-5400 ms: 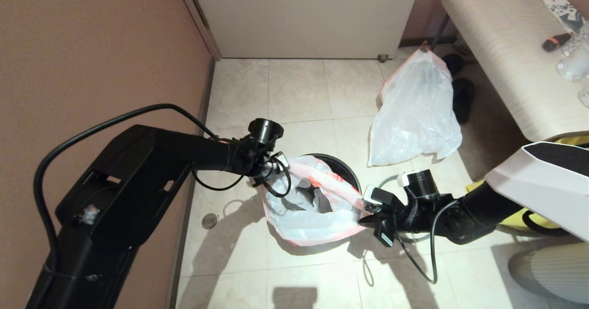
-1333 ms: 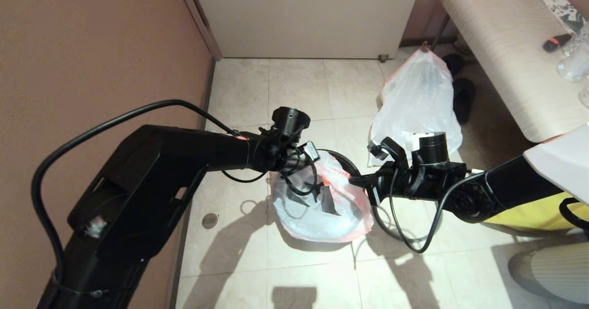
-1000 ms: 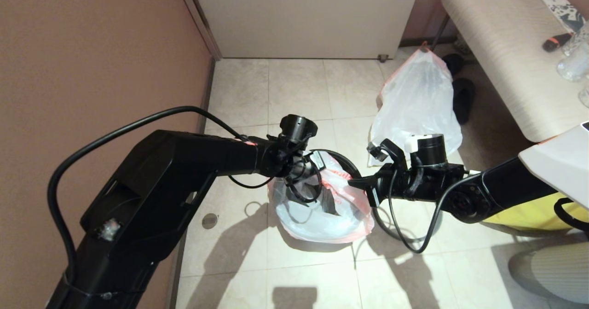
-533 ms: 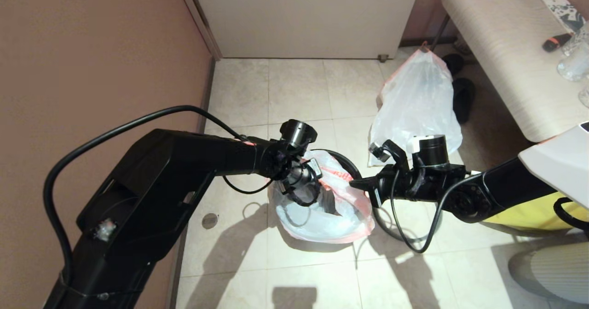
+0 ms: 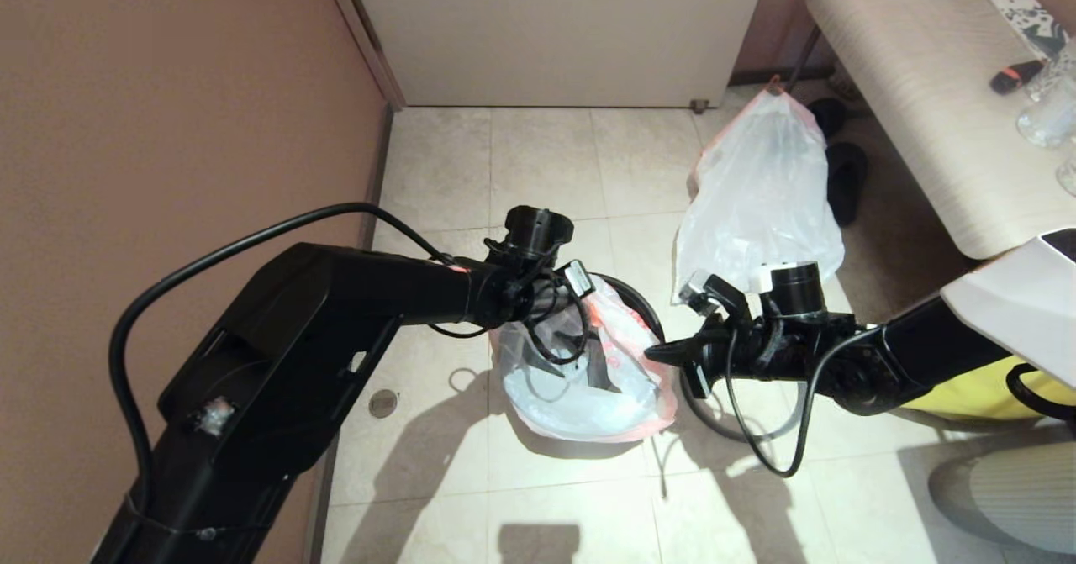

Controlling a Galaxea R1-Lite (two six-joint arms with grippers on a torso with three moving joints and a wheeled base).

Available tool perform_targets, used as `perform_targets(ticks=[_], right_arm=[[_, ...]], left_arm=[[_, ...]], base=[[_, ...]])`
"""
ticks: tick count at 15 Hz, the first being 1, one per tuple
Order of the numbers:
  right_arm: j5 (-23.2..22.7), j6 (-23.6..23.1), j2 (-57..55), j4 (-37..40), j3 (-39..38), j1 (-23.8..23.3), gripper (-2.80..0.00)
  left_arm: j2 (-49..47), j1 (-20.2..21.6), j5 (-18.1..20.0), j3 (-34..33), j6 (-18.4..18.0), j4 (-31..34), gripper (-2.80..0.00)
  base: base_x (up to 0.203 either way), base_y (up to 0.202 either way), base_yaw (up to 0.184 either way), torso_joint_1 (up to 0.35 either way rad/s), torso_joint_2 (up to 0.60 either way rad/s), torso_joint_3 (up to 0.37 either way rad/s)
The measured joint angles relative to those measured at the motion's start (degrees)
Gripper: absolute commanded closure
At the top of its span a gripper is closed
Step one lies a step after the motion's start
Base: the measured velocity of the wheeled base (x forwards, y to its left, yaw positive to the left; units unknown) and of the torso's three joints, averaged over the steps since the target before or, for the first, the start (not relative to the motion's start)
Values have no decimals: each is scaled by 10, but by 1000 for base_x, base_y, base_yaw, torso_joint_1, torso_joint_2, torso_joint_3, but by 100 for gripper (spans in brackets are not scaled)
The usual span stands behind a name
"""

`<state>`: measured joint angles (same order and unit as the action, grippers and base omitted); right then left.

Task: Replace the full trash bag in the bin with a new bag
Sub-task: Put the new garbage bag on the trash can

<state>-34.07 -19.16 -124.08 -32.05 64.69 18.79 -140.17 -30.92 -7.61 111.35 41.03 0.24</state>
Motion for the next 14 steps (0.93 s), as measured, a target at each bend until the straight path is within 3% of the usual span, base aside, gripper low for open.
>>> perform_targets(ticks=[3, 8, 12, 14], right_arm=[[-42, -57, -16, 0, -11, -24, 0], [-39, -133, -42, 0, -20, -27, 0], [-21, -139, -45, -9, -28, -7, 0], [-19, -116, -46, -38, -33, 7, 0]], left_arm=[[11, 0, 12, 0, 0, -2, 0], [24, 4, 18, 1, -1, -6, 0], [37, 0, 20, 1, 2, -5, 0], [42, -4, 20, 1, 3, -4, 0]], base=[[0, 0, 0, 0, 0, 0], [0, 0, 0, 0, 0, 0], [0, 0, 0, 0, 0, 0], [0, 0, 0, 0, 0, 0]])
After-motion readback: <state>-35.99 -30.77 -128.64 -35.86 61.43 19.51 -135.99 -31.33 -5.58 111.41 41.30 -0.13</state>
